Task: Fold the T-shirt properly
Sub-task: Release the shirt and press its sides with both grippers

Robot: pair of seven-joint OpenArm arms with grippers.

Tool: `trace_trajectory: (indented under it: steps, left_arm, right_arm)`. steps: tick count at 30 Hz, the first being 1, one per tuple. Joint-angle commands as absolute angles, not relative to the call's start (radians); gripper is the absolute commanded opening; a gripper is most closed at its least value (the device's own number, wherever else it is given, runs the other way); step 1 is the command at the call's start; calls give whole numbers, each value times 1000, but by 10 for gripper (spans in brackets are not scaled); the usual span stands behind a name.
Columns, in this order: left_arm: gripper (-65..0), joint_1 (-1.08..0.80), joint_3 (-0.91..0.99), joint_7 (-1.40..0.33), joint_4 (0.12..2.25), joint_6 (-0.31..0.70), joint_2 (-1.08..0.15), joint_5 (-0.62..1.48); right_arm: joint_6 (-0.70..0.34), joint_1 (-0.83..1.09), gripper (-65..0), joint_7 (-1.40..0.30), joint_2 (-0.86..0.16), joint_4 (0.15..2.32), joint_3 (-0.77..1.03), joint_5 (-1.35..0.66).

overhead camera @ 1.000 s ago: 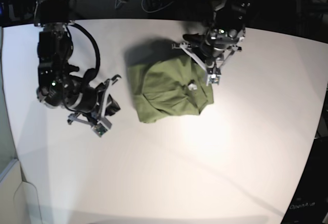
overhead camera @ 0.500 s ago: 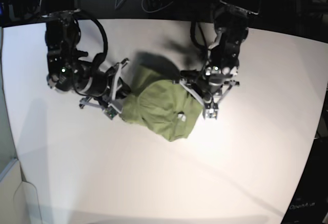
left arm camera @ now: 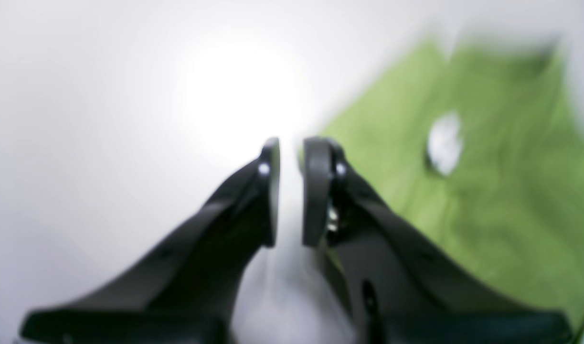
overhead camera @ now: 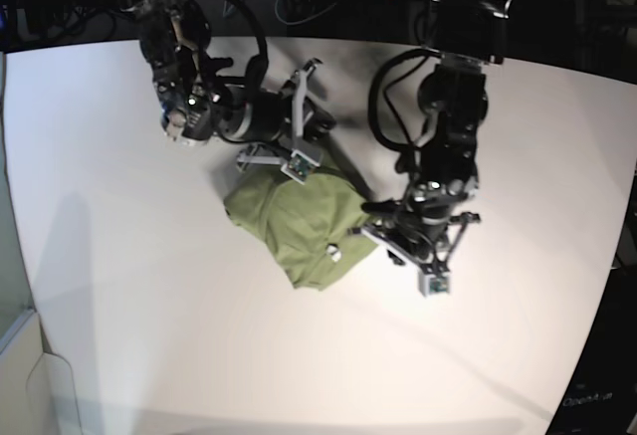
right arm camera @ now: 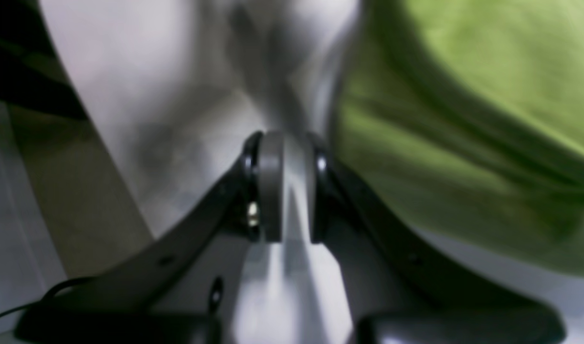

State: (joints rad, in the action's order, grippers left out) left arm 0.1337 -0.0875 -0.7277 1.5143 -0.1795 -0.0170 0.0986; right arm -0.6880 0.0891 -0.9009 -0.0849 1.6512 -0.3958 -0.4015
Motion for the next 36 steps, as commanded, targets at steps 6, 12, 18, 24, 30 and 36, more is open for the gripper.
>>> trace_trajectory:
  steps: [6, 12, 18, 24, 30, 36]
  left_arm:
    - [-571, 74, 19, -842, 1710, -179, -41, 93]
    - [-571, -19, -25, -894, 1705, -179, -48, 93]
    - [-571, -62, -110, -889, 1638, -179, -25, 93]
    - [-571, -22, -113, -816, 1498, -179, 15, 93]
    - [-571, 64, -113, -792, 1383, -179, 18, 93]
    - [-571, 140, -111, -760, 1319, -179, 42, 93]
  right_arm:
    - [-698, 71, -582, -877, -153, 1670, -384, -414]
    - [-698, 70, -583, -877, -223, 1672, -295, -414]
    - [-698, 48, -583, -862, -297, 1669, -203, -414]
    - [-698, -24, -583, -809, -366, 1639, -197, -414]
    - [-698, -159, -583, -808, -381, 1504, -202, -414]
    - [-698, -236, -583, -806, -352, 1403, -202, -414]
